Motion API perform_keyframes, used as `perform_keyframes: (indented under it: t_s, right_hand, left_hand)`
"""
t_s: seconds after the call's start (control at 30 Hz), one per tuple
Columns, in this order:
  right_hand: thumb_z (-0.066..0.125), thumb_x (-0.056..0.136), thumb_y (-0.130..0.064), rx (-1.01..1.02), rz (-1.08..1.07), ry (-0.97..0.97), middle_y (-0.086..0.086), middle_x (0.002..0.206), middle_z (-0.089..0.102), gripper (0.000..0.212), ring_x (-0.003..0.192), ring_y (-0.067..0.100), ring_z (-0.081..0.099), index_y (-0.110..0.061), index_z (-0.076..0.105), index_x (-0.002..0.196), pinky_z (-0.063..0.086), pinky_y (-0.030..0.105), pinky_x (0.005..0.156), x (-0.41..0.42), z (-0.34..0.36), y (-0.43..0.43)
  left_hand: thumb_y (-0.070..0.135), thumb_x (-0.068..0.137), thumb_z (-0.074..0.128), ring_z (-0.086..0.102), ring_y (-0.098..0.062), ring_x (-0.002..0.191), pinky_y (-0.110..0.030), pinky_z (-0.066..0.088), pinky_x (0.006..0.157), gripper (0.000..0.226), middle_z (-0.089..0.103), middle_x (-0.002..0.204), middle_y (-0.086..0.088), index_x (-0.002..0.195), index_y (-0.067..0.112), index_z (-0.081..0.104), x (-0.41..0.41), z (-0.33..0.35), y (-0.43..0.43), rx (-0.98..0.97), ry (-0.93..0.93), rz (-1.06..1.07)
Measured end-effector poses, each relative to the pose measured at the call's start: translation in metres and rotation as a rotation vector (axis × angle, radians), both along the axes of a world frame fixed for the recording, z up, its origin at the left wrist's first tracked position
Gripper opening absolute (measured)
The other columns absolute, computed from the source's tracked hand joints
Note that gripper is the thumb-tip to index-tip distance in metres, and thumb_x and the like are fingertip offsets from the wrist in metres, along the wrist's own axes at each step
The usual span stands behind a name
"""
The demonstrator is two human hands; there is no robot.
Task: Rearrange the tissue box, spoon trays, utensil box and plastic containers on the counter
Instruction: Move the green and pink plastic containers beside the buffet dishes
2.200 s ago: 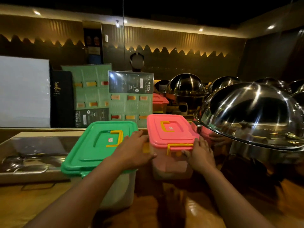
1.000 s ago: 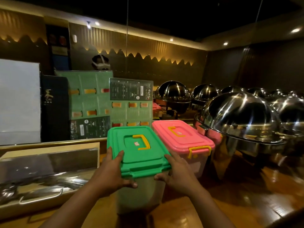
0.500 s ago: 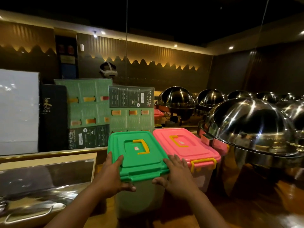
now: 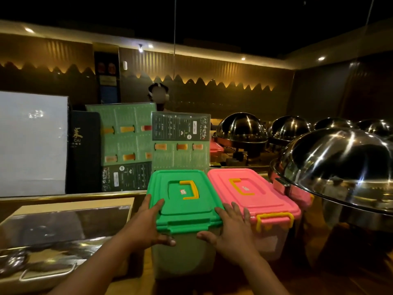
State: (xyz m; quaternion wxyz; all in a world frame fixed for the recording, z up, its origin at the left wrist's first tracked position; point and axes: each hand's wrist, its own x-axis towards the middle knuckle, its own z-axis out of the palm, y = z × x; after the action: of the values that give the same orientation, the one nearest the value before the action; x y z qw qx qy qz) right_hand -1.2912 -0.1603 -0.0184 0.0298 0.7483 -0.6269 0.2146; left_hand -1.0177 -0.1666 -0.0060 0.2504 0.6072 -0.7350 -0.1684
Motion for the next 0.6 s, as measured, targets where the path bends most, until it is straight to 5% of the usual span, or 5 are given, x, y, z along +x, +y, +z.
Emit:
perform_keyframes:
  t_s: [0.4,0.6]
  right_hand:
    - [0.002,0.049,-0.103,0.009,0.0,0.047,0.0,0.163,0.023,0.128,0.151,0.022,0.004,-0.03,0.031,0.151,-0.01,0.048,0.12,-0.001,0.002,0.001]
    - [0.04,0.066,-0.088,0.065,-0.036,0.129,0.008,0.162,0.022,0.105,0.15,0.028,0.009,-0.029,0.026,0.152,0.003,0.051,0.12,0.013,0.009,0.011]
  left_hand:
    - [0.059,0.042,0.09,0.015,-0.027,0.15,-0.044,0.029,0.118,0.141,-0.011,0.166,0.005,0.157,0.032,0.013,-0.002,-0.004,0.005,-0.052,0.027,0.052]
    - [0.069,0.044,0.085,0.014,-0.024,0.151,-0.048,0.031,0.117,0.139,-0.006,0.167,0.006,0.155,0.043,0.003,0.044,-0.023,0.035,-0.098,0.013,0.061]
